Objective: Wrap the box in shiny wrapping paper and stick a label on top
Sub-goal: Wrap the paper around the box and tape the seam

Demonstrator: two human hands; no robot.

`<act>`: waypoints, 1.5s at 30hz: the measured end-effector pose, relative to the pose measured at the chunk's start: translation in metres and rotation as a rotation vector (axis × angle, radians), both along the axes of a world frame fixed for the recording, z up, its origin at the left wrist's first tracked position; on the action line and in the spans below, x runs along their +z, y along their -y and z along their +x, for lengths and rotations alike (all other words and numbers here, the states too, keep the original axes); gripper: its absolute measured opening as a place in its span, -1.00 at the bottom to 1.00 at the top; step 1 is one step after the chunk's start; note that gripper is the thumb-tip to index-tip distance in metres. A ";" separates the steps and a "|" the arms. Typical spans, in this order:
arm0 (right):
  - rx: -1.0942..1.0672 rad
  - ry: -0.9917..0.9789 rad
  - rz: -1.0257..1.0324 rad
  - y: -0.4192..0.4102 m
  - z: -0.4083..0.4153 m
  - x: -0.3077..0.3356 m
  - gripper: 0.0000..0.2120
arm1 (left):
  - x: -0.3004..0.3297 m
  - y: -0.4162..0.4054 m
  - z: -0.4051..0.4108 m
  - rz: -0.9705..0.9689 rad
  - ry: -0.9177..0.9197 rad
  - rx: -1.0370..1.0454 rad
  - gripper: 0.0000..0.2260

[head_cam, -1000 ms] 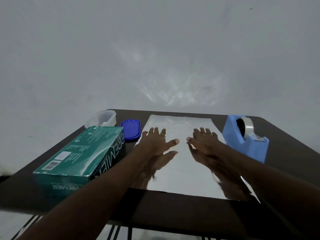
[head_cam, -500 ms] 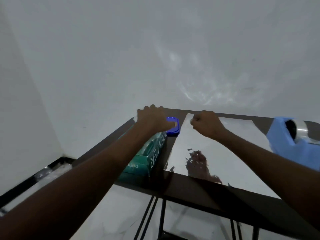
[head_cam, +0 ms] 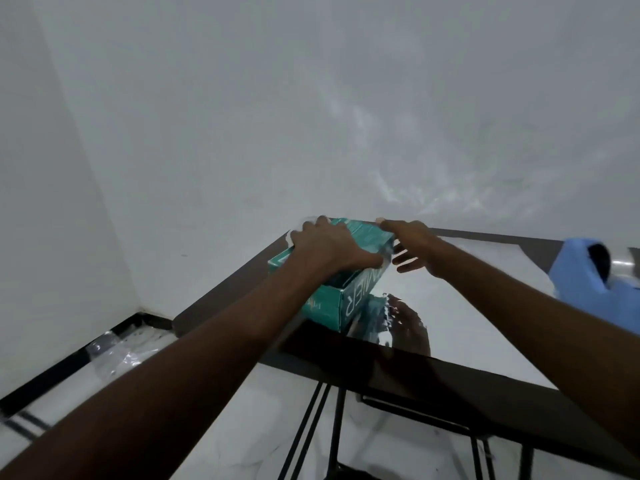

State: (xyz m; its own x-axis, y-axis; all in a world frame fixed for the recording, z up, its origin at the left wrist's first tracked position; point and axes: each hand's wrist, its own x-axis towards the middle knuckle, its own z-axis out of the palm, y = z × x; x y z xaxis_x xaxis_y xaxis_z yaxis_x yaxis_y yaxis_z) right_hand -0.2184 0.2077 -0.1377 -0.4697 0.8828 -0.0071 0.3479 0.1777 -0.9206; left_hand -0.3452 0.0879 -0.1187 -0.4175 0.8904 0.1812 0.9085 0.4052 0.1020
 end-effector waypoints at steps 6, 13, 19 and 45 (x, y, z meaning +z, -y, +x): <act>-0.151 -0.160 -0.170 -0.033 0.061 0.015 -0.71 | 0.021 -0.050 0.032 0.042 -0.037 -0.310 -0.06; -0.447 -0.157 -0.128 -0.069 0.131 0.013 -0.81 | 0.000 -0.105 0.053 0.141 0.146 -0.262 0.07; -0.469 0.158 0.015 -0.082 0.162 -0.010 -0.85 | -0.040 -0.135 0.059 0.149 0.466 -0.309 0.12; -0.199 0.692 0.825 -0.074 0.128 -0.036 -0.05 | -0.038 -0.156 0.034 0.179 0.661 -0.388 -0.18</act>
State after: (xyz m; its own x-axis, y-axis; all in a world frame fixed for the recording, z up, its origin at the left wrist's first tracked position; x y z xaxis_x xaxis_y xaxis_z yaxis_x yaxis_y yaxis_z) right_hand -0.0908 0.2821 -0.1741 -0.4399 0.7969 0.4141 0.8347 0.5329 -0.1388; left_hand -0.3117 0.2438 -0.1571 -0.1542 0.9754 0.1577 0.7100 -0.0016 0.7042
